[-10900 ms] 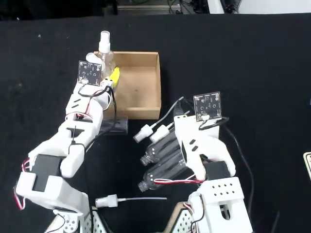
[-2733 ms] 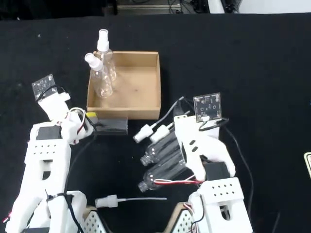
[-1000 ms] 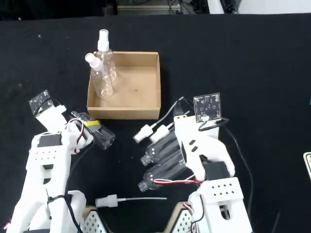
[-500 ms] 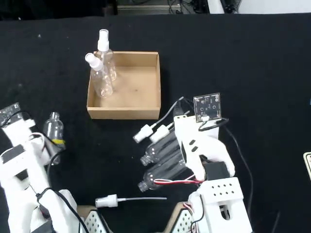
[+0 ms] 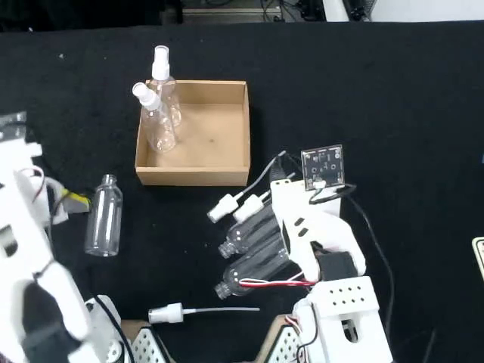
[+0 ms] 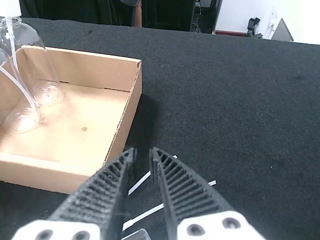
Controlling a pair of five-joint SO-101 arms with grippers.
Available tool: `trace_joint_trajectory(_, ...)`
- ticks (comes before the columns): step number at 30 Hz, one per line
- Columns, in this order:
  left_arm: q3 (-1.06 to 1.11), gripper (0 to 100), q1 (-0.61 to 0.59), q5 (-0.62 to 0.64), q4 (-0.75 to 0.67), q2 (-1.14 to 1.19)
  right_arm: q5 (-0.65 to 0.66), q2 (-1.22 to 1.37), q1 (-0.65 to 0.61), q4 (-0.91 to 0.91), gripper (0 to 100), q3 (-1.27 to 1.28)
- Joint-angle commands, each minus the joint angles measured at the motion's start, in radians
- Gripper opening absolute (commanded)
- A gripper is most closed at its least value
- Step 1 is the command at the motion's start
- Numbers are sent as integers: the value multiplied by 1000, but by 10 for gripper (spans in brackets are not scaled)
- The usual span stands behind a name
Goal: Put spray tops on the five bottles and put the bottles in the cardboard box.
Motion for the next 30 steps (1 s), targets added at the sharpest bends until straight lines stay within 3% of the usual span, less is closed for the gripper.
trace_joint_trajectory(1,-225,310,58,-112,133,212,0,-30,5,-31,32,-7)
trace_joint_trajectory(4,-278,310,116,-155,192,315,0,-30,5,-31,32,-7)
trace_joint_trajectory(11,-320,310,223,-54,207,359,2,-30,5,-31,32,-7)
trace_joint_trajectory(18,-217,310,240,-83,-28,365,3,-30,5,-31,32,-7)
trace_joint_trajectory(30,-13,312,239,-110,-275,367,3,-30,5,-31,32,-8)
